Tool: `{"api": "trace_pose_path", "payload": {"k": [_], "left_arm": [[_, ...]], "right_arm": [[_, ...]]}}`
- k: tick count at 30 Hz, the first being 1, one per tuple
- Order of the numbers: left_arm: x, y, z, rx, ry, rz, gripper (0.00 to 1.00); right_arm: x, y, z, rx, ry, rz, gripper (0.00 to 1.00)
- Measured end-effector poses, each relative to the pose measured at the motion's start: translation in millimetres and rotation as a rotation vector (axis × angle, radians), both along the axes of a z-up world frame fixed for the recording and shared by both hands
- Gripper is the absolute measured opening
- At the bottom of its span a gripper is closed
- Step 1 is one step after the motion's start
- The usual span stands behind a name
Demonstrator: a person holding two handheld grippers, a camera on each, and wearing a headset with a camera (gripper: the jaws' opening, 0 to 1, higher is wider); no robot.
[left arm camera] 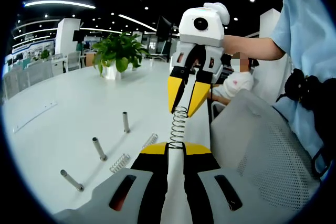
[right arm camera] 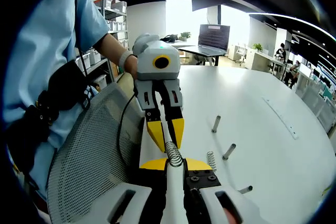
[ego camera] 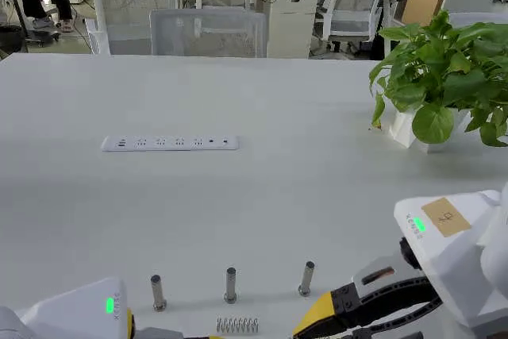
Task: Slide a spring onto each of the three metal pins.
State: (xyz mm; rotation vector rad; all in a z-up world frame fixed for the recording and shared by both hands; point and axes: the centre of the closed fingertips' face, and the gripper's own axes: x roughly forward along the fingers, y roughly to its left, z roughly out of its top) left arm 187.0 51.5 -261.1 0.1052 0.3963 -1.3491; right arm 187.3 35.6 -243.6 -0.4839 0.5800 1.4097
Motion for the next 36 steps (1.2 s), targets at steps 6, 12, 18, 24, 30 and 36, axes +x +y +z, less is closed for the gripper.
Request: {"api": "trace_pose_path", "payload": {"k": [6, 12, 18, 24, 30, 36], "left_arm": [[0.2, -0.9, -2.6, 0.009, -0.009, 0.0, 0.06], [1.4, -1.9, -4.2, 0.02, -0.022, 0.005, 0.06], [3.8, -2.5, -5.4, 0.034, -0.048, 0.005, 0.06], [4.5, -1.7, -6.0, 0.038, -0.062, 0.007, 0.06], [4.7, -2.3, -6.1, 0.042, -0.089, 0.004, 0.06], [5.7, -3.0, -6.7, 0.042, -0.093, 0.003, 0.06]], "right_arm": [[-0.1, 8.5, 5.6, 0.012, 0.001, 0.01, 0.08], [1.6, 16.0, 9.1, 0.016, -0.008, 0.015, 0.08], [3.8, 22.4, 11.4, 0.027, -0.004, 0.008, 0.07], [4.1, 24.7, 11.8, 0.033, 0.005, 0.003, 0.07], [4.3, 29.1, 13.6, 0.042, 0.006, 0.002, 0.07], [4.3, 30.3, 14.5, 0.046, 0.008, 0.002, 0.07]]}}
